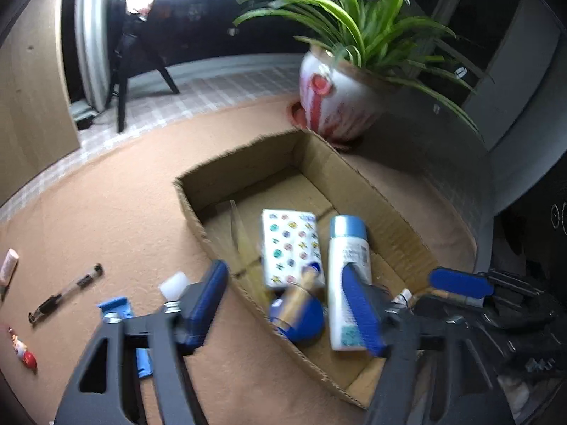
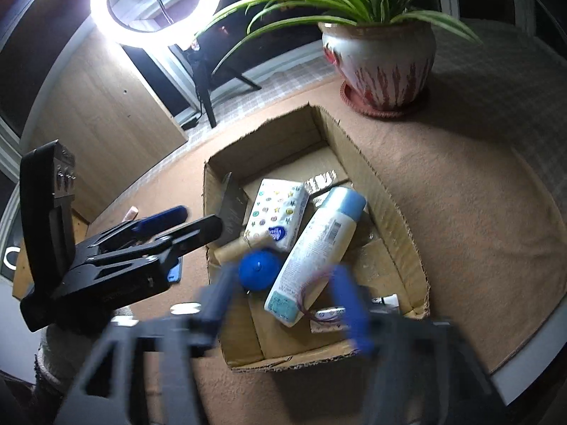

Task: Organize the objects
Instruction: 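Carry the clothespin and cable into the box and open both tools, then withdraw both open tools from the box toward the remaining items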

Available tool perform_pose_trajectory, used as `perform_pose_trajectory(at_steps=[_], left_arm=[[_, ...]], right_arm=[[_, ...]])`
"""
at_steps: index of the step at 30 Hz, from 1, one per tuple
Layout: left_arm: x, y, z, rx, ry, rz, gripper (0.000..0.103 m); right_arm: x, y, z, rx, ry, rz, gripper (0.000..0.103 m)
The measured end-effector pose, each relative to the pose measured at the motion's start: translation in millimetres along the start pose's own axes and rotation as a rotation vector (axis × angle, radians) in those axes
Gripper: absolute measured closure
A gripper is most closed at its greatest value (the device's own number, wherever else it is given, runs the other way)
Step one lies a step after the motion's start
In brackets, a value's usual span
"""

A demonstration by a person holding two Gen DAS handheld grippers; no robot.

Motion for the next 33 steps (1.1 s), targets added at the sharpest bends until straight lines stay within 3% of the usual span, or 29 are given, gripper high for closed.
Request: perform_pose_trajectory(at_steps=[10,17,25,33], left_arm=[[-21.5,-8.5,27.3,0.02,0.023,0.027,0.032],[-48.4,-31.3,60.4,0.036,0.057,0.069,0.032],[-95.5,-78.8,110.7,0.058,0.108,0.164,0.032],[-149.0,-146.8,164.3,0.075,0.186,0.253,0.032]], right_arm=[[-22.7,-1.0,-4.6,-0.017,0.019,0.021,0.039],[-52.1,-4.4,-7.2,-0.031,0.059,0.054,0.039],[-89.5,-13.8,-15.2,-0.064,0.107,0.095,0.039],[-124.7,-35.2,-26.3,-0.121,0.17,0.113,0.039]])
Point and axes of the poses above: each gripper's, at about its wrist camera, not at the fingertips, and z roughly against the way its jaws point, x to its right, y to its top, the point moved 2 cm from there along -z, roughly the way its jaws point, and after that the axes turned 11 degrees about -y, right-handed, at the moved point
